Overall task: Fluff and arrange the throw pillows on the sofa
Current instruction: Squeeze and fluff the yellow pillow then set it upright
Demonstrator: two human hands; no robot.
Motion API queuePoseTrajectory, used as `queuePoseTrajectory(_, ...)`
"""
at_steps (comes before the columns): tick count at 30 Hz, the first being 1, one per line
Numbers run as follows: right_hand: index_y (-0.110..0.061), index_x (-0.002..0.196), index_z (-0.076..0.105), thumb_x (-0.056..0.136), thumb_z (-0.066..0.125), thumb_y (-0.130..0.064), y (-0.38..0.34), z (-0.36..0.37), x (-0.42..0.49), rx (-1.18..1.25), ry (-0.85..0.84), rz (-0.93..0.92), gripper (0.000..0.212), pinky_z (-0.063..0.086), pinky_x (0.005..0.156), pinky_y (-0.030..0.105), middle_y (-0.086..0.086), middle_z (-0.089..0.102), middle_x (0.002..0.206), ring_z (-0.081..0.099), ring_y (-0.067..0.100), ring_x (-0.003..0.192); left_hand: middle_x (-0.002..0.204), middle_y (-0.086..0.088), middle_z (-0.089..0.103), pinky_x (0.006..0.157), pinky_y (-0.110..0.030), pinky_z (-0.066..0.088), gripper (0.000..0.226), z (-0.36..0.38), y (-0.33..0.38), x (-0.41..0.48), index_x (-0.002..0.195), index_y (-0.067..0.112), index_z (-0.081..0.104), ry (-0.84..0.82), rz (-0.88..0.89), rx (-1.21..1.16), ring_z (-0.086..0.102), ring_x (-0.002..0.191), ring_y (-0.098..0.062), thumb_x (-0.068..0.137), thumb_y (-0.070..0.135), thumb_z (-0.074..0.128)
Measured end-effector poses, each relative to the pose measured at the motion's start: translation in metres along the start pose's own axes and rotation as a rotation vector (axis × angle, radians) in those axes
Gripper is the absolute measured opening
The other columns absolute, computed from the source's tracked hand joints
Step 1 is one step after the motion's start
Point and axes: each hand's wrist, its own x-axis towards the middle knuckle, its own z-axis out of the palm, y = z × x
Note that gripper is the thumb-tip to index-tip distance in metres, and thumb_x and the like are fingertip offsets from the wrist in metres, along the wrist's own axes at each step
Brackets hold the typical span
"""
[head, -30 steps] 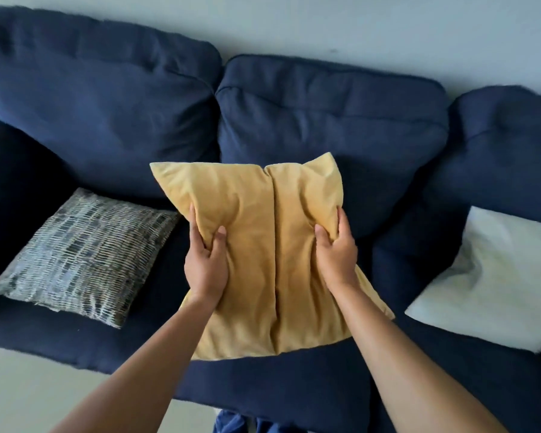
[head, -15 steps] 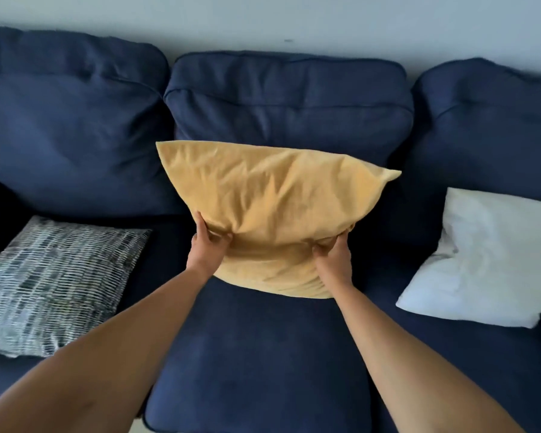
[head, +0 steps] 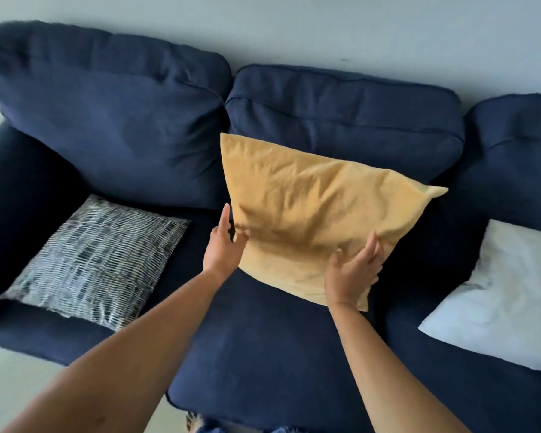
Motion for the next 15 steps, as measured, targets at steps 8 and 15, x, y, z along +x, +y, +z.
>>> queuePoseTrajectory(8, -0.009, 0.141, 0.047, 0.086, 0.060, -0.007, -0.072, 0.059, -0.059, -0.053, -0.372, -0.290, 0.056, 0.037, 0.105, 0.044, 0.015, 0.050, 0.136, 0.045, 0.033, 0.127, 0.142, 0.003, 0.052, 0.100, -0.035, 0.047, 0.049, -0.077, -0.057, -0.016, 0.144, 0.034, 0.049, 0.092, -0.056, 0.037, 0.054, 0.121, -0.011, 0.097, 0.043, 0.055)
queuePoseTrajectory(15, -0.017, 0.142, 0.045, 0.091, 0.054, -0.013, -0.129, 0.140, -0.176, -0.174, -0.713, -0.238, 0.052, 0.039, 0.105, 0.040, 0.012, 0.051, 0.135, 0.047, 0.030, 0.127, 0.114, -0.008, 0.068, 0.064, -0.026, 0.051, 0.037, -0.217, -0.166, -0.042, 0.132, 0.040, 0.059, 0.149, -0.222, -0.006, 0.067, 0.066, -0.010, 0.095, 0.040, 0.055)
